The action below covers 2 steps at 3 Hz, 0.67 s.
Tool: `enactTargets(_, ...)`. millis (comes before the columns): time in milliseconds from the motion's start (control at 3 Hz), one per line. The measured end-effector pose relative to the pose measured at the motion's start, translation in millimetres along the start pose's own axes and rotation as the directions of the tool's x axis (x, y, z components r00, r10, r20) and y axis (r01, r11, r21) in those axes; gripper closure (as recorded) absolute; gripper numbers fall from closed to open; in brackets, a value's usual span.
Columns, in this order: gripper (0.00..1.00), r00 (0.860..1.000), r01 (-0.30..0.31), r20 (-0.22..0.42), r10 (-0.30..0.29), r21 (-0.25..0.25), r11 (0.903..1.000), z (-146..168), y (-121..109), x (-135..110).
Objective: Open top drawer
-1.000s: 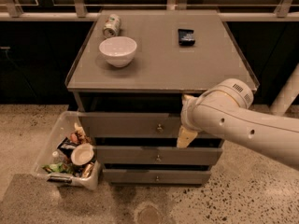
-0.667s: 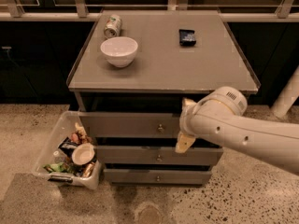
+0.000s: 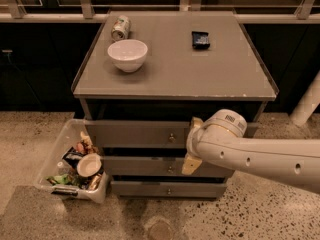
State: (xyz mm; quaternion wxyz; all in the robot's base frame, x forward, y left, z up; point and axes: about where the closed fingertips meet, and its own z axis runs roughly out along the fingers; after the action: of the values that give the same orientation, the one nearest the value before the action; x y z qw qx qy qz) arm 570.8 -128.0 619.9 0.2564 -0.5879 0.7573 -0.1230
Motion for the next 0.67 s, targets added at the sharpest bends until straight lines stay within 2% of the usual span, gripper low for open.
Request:
enactTargets(333, 0.0, 1.0, 0.005, 0.005, -0.005, -0.008, 1.0, 8.1, -7.9, -4.4)
enactTargets(667, 0.0, 1.0, 0.009, -0.006, -0.009, 0.003, 1.0, 32.8, -34.4, -9.8)
